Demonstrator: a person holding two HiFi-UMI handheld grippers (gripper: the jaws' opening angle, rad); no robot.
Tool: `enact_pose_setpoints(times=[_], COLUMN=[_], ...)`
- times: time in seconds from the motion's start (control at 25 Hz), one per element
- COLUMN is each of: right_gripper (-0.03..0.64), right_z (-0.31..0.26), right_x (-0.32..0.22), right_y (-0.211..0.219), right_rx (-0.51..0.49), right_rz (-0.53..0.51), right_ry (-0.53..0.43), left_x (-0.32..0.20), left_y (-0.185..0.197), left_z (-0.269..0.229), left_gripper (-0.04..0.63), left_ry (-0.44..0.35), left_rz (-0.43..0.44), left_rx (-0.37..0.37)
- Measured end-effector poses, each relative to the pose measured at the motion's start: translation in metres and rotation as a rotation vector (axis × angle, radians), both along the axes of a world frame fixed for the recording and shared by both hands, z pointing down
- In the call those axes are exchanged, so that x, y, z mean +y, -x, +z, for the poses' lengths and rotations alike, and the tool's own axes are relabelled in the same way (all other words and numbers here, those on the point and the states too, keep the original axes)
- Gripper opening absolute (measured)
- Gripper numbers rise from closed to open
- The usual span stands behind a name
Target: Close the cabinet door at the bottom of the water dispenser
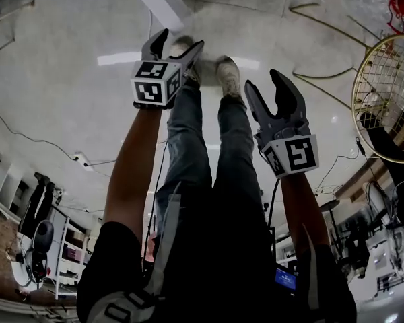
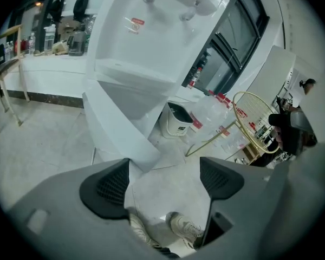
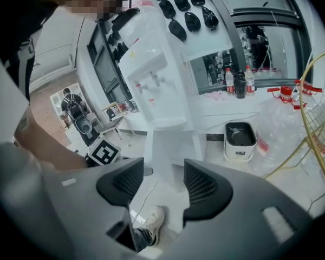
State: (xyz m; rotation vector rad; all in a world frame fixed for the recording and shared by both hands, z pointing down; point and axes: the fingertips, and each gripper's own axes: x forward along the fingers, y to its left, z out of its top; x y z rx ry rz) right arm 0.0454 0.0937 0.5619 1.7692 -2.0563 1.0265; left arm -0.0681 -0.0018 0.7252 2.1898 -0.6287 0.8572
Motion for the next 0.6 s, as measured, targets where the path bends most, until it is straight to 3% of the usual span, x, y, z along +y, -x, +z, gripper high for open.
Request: enact_pose_setpoints(times=[0.24, 0.6], right_gripper=[0.23, 0.23], right_z=[-0.003, 0.001], right_x=[-0.005, 0.001], right_y=[-0.002, -0.014], right_rx=[0.005, 0.031], right_rz=[0.086, 0.186], right_ry=[0.008, 0.011], left_x=[0.002, 0.001], left_y=[-0.012, -0.034], left_z=[0.002, 0.0], left_gripper=[0.419, 0.416], left_ry=[0.022, 0.042], left_rz=[0.129, 0.21], left_rx=[-0.003, 0.022])
